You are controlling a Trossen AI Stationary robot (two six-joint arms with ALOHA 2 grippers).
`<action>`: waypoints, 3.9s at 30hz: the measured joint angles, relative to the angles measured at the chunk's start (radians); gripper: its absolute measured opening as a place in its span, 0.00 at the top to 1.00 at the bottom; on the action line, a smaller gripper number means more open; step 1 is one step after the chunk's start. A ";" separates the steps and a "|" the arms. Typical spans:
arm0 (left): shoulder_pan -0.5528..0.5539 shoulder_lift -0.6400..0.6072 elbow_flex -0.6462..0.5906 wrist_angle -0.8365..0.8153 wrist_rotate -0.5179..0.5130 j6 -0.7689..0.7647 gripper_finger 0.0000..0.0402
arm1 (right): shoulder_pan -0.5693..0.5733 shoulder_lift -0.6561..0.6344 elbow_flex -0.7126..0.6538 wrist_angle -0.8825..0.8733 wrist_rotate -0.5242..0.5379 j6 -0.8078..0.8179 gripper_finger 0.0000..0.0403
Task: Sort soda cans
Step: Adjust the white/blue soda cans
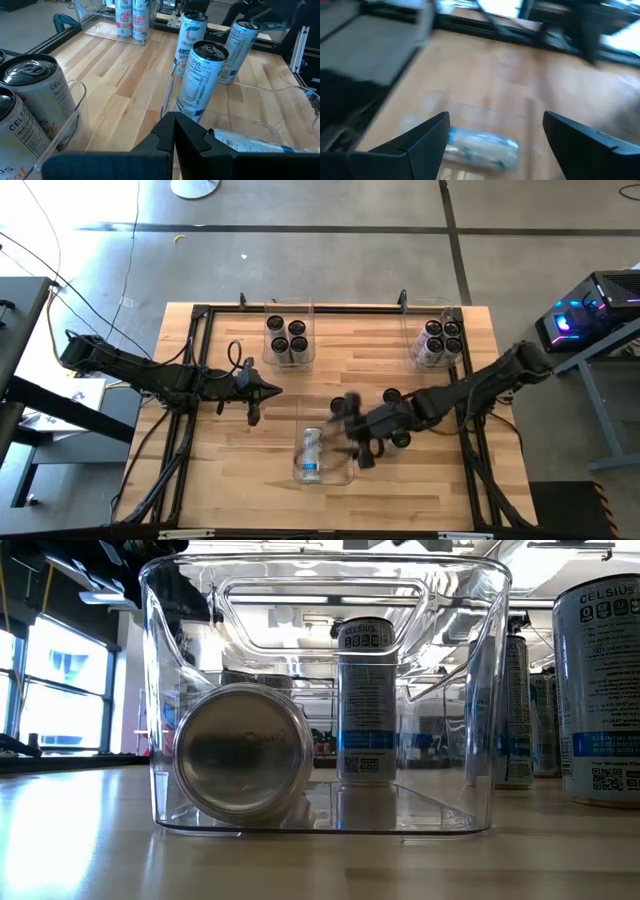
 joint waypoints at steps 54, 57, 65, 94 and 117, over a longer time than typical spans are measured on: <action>-0.068 0.177 0.000 0.060 -0.096 -0.252 1.00 | -0.180 0.639 0.474 -0.426 -0.292 -0.923 0.30; -0.068 0.177 0.000 0.060 -0.096 -0.252 1.00 | -0.187 0.640 0.474 -0.418 -0.295 -0.911 0.33; -0.068 0.177 0.000 0.060 -0.096 -0.234 1.00 | -0.160 0.645 0.497 -0.434 -0.202 -0.869 0.34; -0.081 0.177 0.000 0.062 -0.097 -0.286 1.00 | -0.159 0.676 0.567 -0.489 -0.160 -0.809 0.22; -0.092 0.177 0.000 0.068 -0.097 -0.286 1.00 | -0.128 0.756 0.746 -0.547 -0.207 -0.832 0.22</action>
